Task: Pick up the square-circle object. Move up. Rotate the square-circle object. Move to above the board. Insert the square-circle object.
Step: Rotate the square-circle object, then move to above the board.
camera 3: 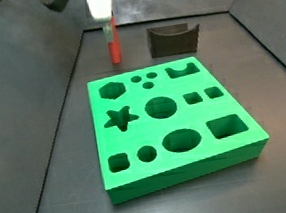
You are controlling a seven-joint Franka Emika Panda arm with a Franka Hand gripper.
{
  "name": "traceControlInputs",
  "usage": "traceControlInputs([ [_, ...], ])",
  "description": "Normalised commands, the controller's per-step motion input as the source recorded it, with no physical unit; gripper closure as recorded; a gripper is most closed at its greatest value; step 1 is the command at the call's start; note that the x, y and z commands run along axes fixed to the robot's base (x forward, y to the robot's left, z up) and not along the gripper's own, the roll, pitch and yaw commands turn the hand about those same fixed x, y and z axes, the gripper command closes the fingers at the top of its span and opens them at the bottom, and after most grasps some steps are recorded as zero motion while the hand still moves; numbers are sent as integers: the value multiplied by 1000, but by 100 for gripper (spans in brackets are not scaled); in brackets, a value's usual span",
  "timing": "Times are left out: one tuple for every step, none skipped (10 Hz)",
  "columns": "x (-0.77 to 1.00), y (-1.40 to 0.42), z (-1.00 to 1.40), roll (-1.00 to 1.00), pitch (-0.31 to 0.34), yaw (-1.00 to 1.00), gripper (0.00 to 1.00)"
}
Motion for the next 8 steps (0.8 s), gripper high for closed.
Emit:
traceControlInputs([
  [31,2,-337,-47,-37,-20,0],
  [0,0,0,-66,-32,-11,100],
  [-67,144,1000,150,287,124,100],
  [-67,144,1000,150,289,124,100],
  [-62,133,1000,158,253,92,100],
  [-54,122,1000,176,195,56,100],
  [-52,116,1000,183,156,43,100],
  [-50,110,1000,173,126,38,100],
])
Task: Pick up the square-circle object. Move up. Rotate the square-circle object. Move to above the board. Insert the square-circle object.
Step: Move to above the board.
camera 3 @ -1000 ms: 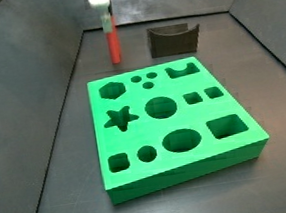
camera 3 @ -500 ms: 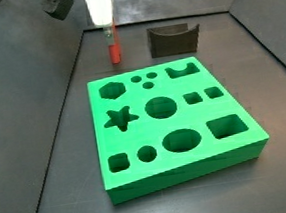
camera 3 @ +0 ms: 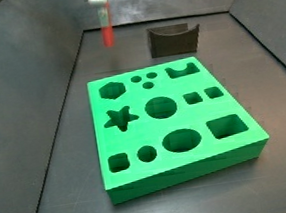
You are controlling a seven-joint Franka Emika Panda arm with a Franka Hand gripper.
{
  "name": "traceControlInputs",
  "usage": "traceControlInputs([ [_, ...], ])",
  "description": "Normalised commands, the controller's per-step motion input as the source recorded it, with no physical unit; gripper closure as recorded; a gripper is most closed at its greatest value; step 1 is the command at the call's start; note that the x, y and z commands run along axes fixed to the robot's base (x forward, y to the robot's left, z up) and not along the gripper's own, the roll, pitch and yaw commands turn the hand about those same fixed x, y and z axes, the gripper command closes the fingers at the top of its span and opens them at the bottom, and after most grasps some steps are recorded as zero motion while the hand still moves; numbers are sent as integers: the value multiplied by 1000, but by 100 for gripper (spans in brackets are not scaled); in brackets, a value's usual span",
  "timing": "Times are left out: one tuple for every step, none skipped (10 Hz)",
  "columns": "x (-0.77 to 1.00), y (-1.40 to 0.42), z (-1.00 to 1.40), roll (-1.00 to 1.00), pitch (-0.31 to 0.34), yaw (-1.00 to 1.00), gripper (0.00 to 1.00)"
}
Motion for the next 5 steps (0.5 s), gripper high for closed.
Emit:
traceControlInputs([
  [-47,105,1000,144,103,33,100],
  [-45,103,1000,132,97,28,100],
  [-43,98,1000,118,93,24,100],
  [-40,94,1000,109,90,21,100],
  [-38,89,1000,109,87,19,100],
])
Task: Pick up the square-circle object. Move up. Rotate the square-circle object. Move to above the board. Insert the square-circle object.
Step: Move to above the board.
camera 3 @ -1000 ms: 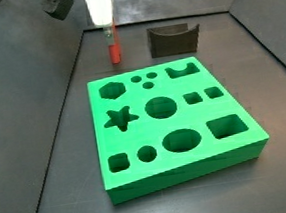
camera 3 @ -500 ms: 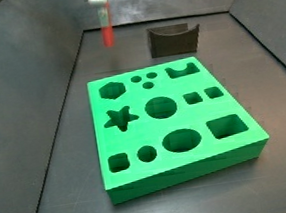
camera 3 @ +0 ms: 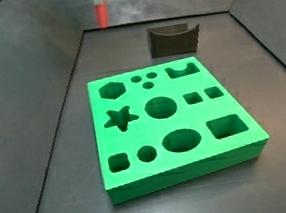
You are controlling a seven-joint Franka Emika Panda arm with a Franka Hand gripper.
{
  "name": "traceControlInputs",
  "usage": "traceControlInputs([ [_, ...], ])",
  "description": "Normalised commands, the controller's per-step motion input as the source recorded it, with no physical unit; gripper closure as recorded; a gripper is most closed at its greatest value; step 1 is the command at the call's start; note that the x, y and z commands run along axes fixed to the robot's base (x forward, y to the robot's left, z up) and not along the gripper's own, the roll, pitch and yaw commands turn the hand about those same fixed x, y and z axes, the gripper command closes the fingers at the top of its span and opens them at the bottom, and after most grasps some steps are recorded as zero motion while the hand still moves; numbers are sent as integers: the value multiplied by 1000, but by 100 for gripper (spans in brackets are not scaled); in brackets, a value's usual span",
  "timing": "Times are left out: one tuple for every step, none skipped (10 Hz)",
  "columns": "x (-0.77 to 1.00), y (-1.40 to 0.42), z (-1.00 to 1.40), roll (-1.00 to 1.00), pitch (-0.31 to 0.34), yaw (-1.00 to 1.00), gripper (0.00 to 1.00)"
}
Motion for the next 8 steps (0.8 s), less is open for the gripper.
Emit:
traceControlInputs([
  [-36,84,1000,109,82,18,100],
  [-34,81,1000,106,81,20,100],
  [-29,74,1000,93,83,20,100],
  [-26,71,1000,84,84,20,100],
  [-22,65,1000,81,82,17,100],
  [-21,62,1000,79,83,16,100],
  [-18,59,1000,77,80,15,100],
  [-17,57,1000,76,78,13,100],
])
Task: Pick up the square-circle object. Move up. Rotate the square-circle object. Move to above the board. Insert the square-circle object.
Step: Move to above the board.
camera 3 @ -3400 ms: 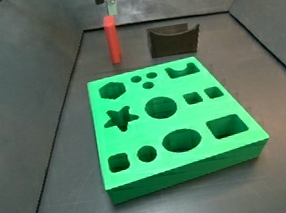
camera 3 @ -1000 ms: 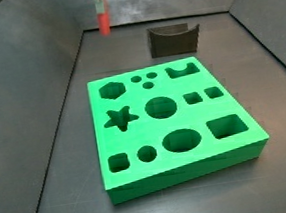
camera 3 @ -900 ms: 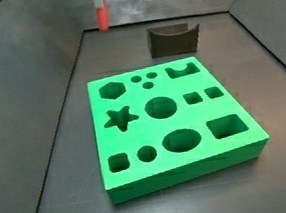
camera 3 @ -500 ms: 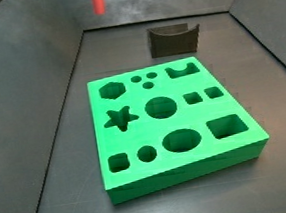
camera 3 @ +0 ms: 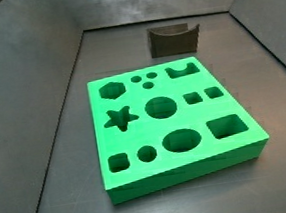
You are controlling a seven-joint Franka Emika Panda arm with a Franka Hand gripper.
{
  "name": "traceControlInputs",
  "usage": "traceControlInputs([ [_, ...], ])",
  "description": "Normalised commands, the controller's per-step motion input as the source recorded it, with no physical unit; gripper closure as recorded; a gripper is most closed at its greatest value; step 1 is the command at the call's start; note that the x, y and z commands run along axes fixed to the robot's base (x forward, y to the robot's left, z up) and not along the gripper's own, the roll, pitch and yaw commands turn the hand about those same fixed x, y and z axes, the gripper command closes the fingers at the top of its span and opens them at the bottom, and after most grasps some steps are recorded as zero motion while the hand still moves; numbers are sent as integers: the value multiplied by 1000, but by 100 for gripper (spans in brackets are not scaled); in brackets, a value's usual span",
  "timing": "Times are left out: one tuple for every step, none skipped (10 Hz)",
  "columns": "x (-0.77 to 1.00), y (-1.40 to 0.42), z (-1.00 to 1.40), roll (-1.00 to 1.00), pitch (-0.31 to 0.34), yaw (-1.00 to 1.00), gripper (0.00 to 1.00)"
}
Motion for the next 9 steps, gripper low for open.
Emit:
traceControlInputs([
  [-12,52,1000,73,78,11,100],
  [-9,46,1000,69,83,10,100],
  [-4,37,926,66,83,9,100],
  [1,20,709,63,84,5,100],
  [4,12,550,61,85,2,100],
  [4,7,391,59,89,1,100],
  [6,4,181,58,87,-1,100],
  [193,-1000,-22,-10,5,1000,100],
  [194,-1000,-31,-6,5,1000,100],
])
